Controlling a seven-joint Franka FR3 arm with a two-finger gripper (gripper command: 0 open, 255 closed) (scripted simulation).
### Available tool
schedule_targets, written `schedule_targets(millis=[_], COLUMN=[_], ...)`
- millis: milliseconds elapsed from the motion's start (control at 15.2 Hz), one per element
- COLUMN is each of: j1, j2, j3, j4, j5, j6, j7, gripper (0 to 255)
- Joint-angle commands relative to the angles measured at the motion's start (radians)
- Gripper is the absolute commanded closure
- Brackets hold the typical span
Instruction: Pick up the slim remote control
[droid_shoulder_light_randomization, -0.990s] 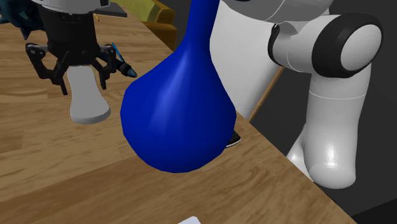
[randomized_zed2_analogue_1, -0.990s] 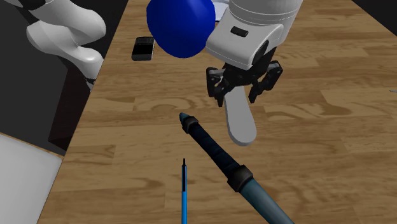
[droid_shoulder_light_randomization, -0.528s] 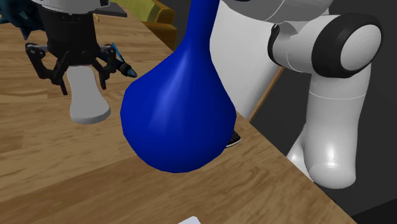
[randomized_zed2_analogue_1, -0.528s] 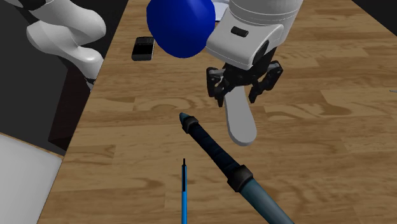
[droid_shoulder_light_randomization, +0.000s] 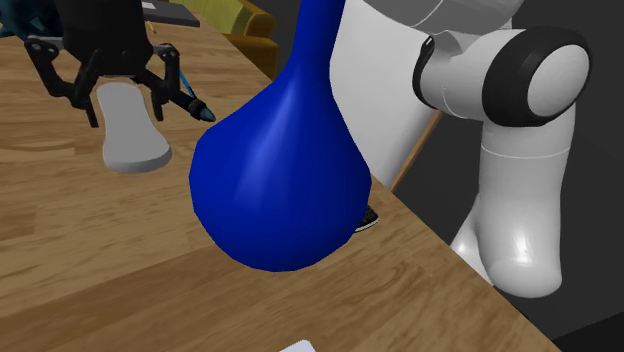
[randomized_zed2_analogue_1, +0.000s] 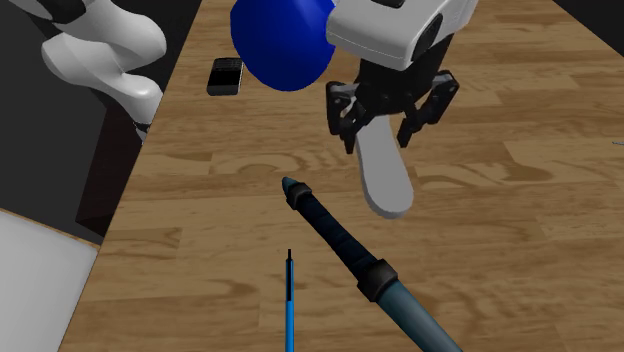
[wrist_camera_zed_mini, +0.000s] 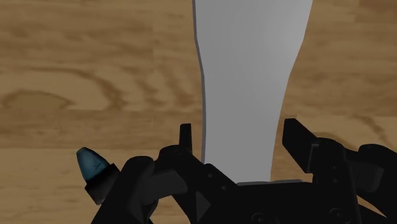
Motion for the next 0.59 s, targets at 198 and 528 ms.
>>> schedule_targets(millis=[198, 528], j1=[0.053, 0.107], j2=[0.049, 0.103], j3=[-0.009, -0.023], j4=[0.161, 0.308], j5=[-0.025, -0.052], j6=[-0.108, -0.194], j7=[-0.005, -0.013], gripper=[255, 255])
